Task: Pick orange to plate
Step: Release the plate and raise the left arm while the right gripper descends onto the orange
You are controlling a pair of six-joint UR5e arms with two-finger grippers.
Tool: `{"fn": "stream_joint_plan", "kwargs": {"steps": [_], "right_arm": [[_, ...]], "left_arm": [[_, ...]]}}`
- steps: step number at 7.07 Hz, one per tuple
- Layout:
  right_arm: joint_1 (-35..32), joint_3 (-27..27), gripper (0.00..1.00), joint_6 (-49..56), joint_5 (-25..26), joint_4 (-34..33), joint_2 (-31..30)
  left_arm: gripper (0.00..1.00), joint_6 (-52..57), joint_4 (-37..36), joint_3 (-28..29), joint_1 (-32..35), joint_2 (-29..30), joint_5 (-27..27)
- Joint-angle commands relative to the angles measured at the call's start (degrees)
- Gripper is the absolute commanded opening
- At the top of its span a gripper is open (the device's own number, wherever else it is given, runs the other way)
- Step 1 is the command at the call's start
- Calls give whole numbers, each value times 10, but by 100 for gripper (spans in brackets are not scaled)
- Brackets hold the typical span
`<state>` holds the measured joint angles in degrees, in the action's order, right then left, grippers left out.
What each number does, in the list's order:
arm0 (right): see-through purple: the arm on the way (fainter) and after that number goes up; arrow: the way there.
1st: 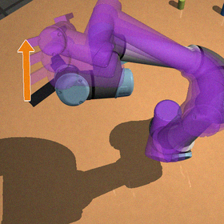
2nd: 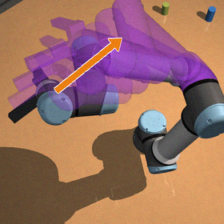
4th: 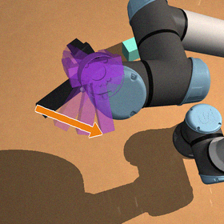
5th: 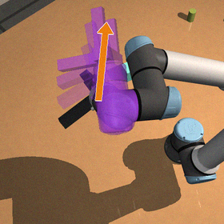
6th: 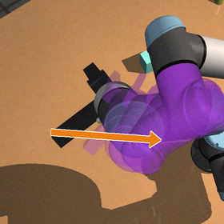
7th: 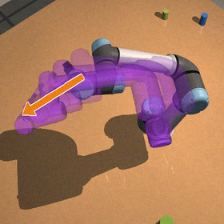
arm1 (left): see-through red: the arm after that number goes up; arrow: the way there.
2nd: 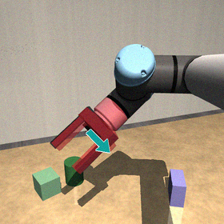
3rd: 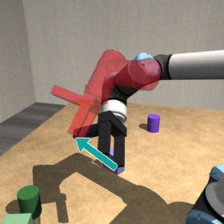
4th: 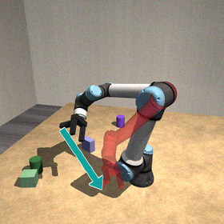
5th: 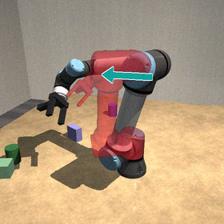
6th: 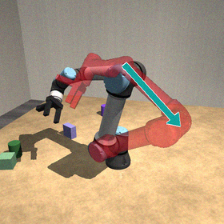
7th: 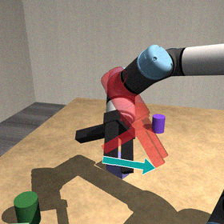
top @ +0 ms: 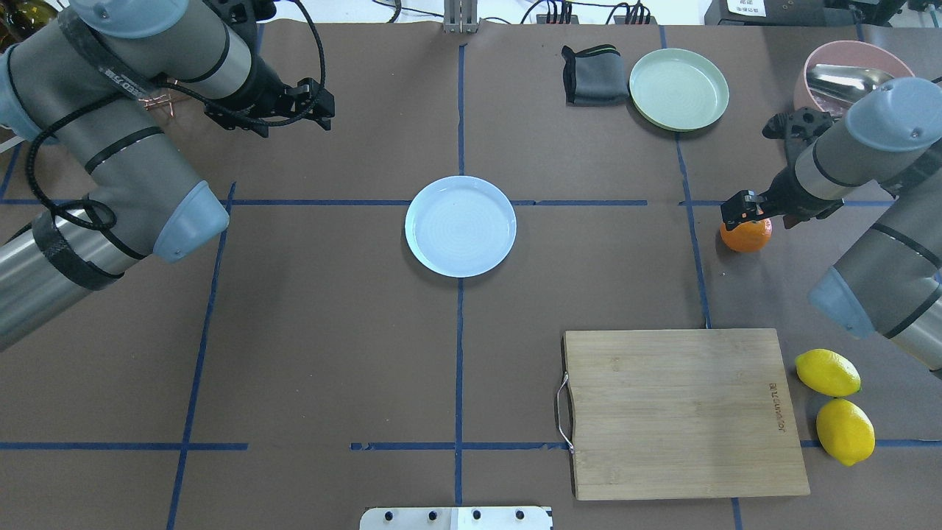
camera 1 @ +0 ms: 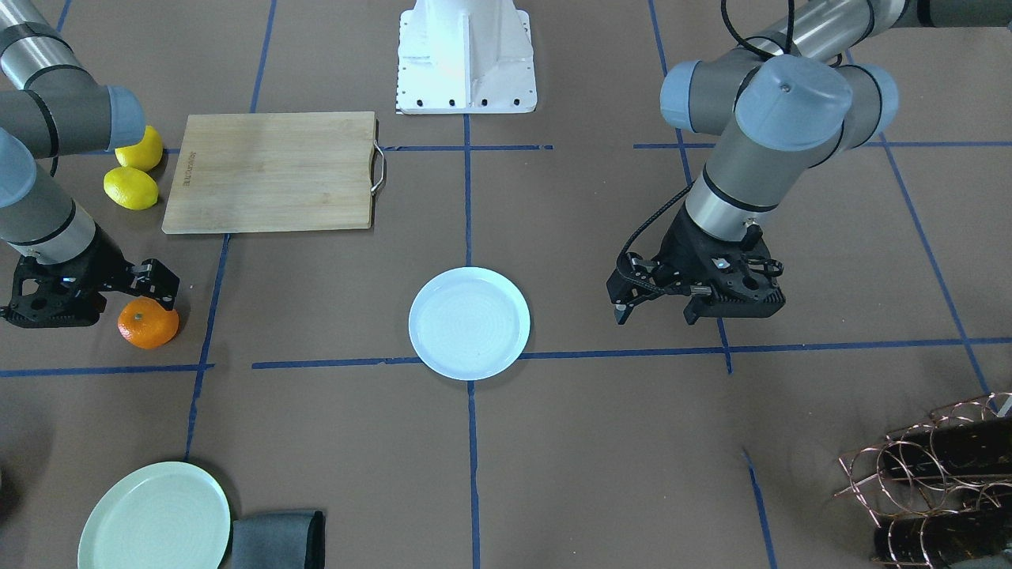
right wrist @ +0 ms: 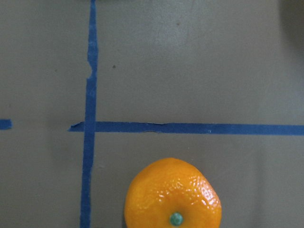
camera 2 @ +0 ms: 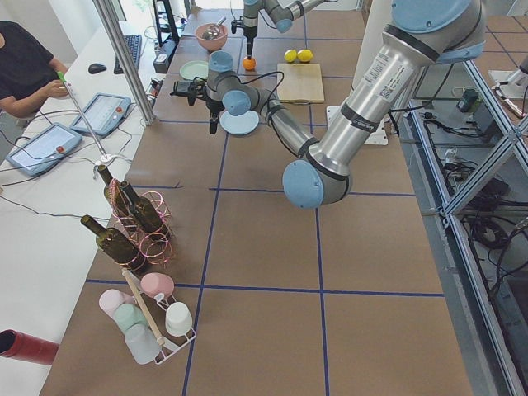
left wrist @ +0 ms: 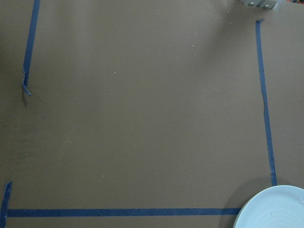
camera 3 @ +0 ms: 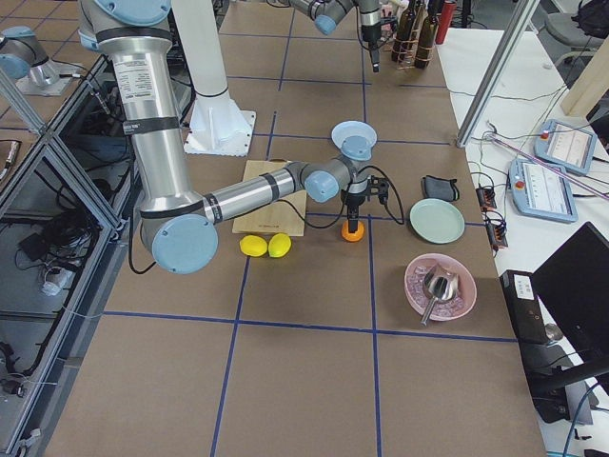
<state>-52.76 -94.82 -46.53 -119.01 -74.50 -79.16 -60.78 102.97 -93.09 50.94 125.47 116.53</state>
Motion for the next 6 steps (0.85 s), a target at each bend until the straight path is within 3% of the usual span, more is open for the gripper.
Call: {"fn": "stream_joint_plan", "kwargs": {"steps": [1,5,6], "right_arm": [[9,35,100,4,2,13,17],[10,66,100,7,2,14,34],[9,65,95,5,2,14,34]], "left_arm": [[100,0,0,-2,1,-1,0],[100,0,0,-2,2,-1,1],[100,0,0,-2,1,-1,1]]}}
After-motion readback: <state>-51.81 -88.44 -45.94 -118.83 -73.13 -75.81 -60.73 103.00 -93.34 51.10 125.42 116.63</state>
